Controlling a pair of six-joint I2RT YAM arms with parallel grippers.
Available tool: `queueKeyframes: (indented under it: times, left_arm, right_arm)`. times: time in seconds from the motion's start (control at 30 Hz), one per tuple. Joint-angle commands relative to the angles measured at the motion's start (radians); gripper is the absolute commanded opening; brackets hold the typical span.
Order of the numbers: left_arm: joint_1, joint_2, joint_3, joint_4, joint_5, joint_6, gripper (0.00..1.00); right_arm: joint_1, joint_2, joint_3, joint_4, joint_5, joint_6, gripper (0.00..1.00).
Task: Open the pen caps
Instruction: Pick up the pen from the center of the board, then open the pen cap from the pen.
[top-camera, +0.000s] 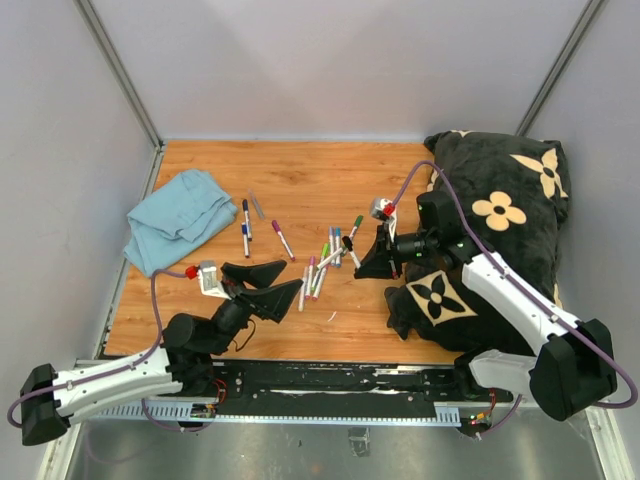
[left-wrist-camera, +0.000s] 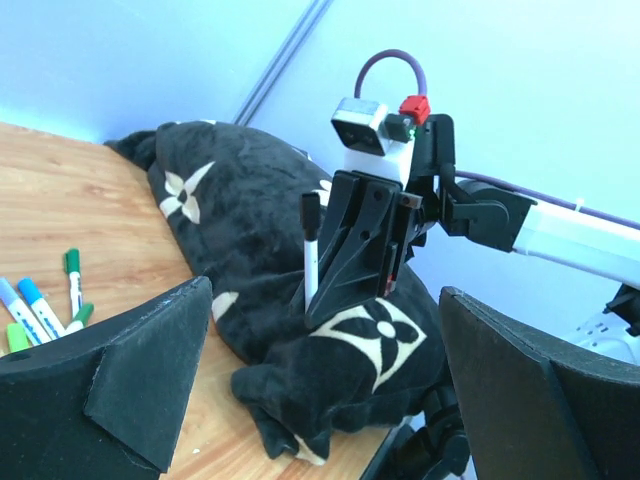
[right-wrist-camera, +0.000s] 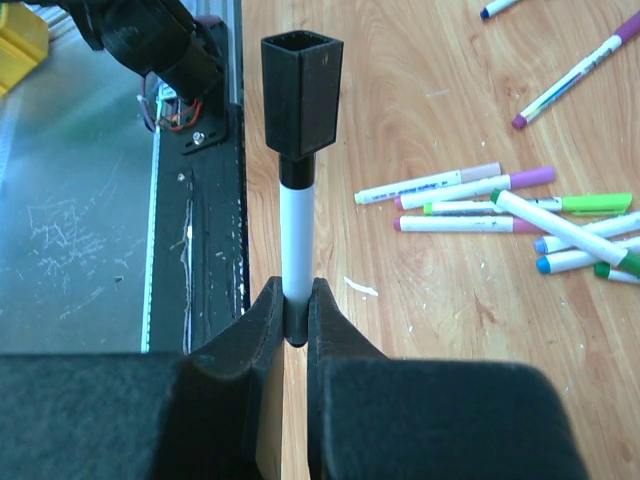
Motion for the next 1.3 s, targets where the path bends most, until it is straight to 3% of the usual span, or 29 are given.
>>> queueKeyframes:
  times: [0.0,0.4,0.53,0.77,0.9,1.27]
  left_arm:
    - [-0.005,-0.063,0.003,-0.085,0.013,0.105,0.99]
    - [0.041,0.121,0.091,-0.169,-0.008,0.148,0.99]
    - [0.196,0.202,0.077,-0.102,0.196,0.046,0.99]
    - [0.431,0.282,-0.027,0.219,0.531,-0.206,0.99]
    - [0.450,0.293,-0.033,0.274,0.583,-0.250,0.99]
    - [0.449,0.342,-0.043,0.319,0.558,-0.328,0.99]
  right_arm:
    - [-0.002,0.020,0.058,-0.156,0.051,-0.166,0.01]
    - [-0.002,0.042,0.088,-0.248,0.151,-0.276,0.02]
    - [-0.002,0.051,0.094,-0.263,0.177,-0.299,0.02]
    - [-0.002,0.071,0.105,-0.275,0.185,-0.307,0.02]
    - [-0.002,0.079,0.107,-0.274,0.184,-0.306,0.03]
    - [-0.002,0.083,0.106,-0.275,0.178,-0.299,0.04]
